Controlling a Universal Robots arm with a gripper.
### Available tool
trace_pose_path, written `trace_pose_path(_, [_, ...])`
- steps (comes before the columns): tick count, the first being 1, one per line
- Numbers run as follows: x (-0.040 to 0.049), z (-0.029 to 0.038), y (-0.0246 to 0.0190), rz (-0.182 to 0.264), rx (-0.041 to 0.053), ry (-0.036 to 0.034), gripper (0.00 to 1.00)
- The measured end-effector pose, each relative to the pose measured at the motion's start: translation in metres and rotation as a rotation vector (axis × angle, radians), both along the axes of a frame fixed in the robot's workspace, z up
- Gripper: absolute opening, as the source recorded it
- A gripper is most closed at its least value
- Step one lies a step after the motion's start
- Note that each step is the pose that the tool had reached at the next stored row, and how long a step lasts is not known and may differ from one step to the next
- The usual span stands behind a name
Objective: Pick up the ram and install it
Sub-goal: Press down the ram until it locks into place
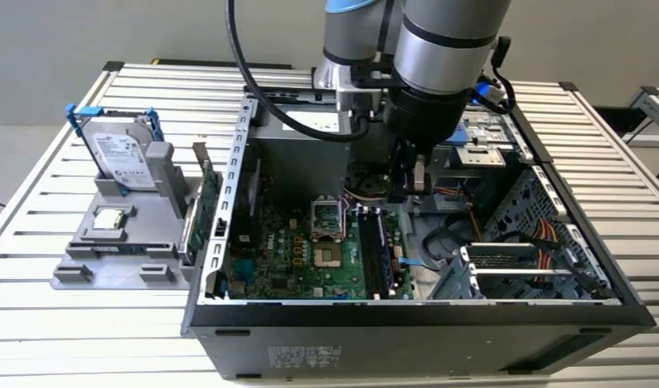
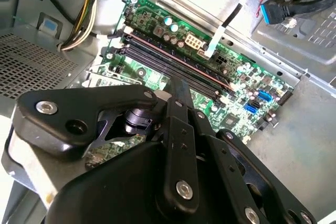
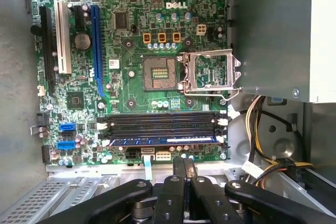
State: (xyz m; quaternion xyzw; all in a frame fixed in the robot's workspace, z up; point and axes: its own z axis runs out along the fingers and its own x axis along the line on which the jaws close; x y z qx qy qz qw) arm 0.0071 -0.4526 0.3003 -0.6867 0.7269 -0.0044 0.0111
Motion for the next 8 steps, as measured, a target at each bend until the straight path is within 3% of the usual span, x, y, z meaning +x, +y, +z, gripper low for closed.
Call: trace_pose_path(8, [0.0,0.0018,0.0,0.0,0.0,0.0,0.0])
